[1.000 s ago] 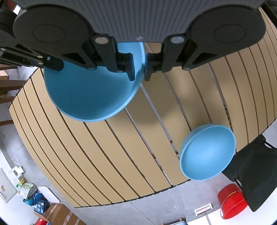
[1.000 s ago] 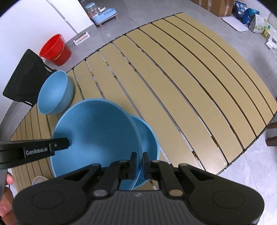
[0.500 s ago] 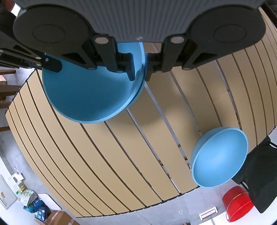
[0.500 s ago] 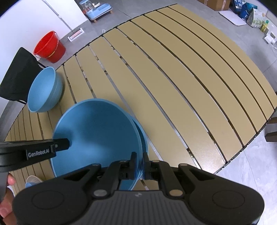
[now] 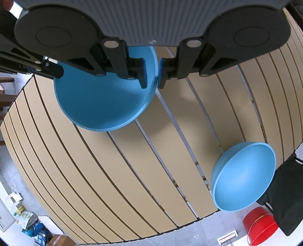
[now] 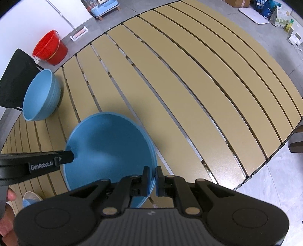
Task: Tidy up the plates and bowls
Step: 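Lower the held bowl into the first bowl with both tools, then open both tools to release the nested light-blue bowls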
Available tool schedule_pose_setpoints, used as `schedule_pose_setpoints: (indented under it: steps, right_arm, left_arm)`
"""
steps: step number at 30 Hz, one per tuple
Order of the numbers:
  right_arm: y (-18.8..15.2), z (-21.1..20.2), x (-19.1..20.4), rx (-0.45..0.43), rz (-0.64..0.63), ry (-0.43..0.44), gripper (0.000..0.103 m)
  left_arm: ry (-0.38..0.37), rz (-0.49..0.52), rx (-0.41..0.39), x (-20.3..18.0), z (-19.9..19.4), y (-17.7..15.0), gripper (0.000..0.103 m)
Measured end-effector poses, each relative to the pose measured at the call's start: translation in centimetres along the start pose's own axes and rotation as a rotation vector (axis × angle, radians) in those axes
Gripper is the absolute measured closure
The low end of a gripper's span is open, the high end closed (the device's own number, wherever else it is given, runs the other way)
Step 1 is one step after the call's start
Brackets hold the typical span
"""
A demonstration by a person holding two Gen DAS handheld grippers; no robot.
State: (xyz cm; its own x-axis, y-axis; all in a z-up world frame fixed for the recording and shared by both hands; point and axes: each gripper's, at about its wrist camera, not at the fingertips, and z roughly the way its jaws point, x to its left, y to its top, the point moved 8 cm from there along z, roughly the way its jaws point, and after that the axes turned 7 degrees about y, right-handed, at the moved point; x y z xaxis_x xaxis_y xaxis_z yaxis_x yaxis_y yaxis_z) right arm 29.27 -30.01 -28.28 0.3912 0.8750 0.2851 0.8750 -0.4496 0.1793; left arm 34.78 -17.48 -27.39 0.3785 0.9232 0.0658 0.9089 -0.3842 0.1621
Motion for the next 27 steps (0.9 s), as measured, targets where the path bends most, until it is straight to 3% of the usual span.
schedule_pose_setpoints:
  steps: [7, 11, 15, 17, 20, 27]
  right_arm:
    - [0.1, 0.0, -0.2, 0.008, 0.002, 0.01, 0.096]
    - [0.1, -0.8, 0.1, 0.007, 0.002, 0.034, 0.088]
    - [0.1, -2.3, 0.7, -0.004, -0.013, 0.057, 0.087]
    - [0.0, -3.0, 0.9, -0.008, -0.018, 0.069, 0.072]
    - [-0.1, -4.1, 1.2, -0.015, -0.032, 0.071, 0.05]
    - [0.1, -7.3, 1.7, -0.038, -0.069, 0.08, 0.018]
  left_arm:
    - [0.0, -0.018, 0.005, 0.2, -0.5, 0.1, 0.088]
    - [0.011, -0.029, -0.022, 0.7, -2.0, 0.3, 0.07]
    - [0.014, -0.042, -0.051, 1.4, -4.1, 0.0, 0.063]
    - [0.025, -0.047, -0.068, 1.8, -5.1, -0.2, 0.057]
    - [0.042, -0.073, -0.091, 2.7, -6.9, -0.5, 0.038]
    - [0.086, -0.142, -0.133, 5.0, -10.5, -1.9, 0.011]
